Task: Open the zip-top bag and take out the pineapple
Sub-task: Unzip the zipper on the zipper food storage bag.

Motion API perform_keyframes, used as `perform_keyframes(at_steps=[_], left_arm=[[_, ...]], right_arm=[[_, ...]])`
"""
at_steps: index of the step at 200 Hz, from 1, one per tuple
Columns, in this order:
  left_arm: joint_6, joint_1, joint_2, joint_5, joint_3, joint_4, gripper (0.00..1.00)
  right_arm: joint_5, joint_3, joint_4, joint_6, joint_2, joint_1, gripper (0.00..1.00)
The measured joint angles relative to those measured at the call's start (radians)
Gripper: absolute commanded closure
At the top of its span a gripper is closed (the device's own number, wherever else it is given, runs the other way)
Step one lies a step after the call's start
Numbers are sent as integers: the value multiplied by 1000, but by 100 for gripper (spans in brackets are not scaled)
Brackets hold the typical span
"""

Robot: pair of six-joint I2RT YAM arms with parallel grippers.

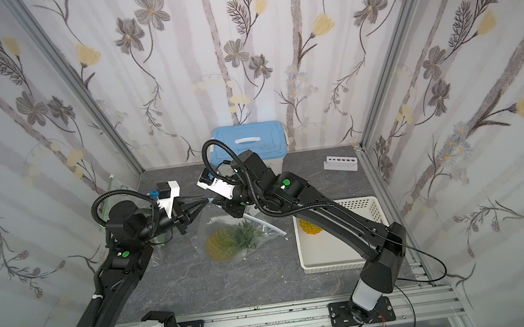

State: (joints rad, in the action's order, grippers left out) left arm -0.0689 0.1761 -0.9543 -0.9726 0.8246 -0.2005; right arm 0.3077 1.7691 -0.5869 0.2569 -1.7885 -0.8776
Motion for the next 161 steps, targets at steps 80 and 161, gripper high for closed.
perform_keyframes(at_steps=[80, 161], left_arm=[[-14, 0, -37, -15, 8, 18, 77], [-14, 0, -54, -35, 29, 17, 84]], right_arm=[[-14, 14, -14, 6, -7, -6, 100], [-43, 27, -25, 14, -14, -13, 100]])
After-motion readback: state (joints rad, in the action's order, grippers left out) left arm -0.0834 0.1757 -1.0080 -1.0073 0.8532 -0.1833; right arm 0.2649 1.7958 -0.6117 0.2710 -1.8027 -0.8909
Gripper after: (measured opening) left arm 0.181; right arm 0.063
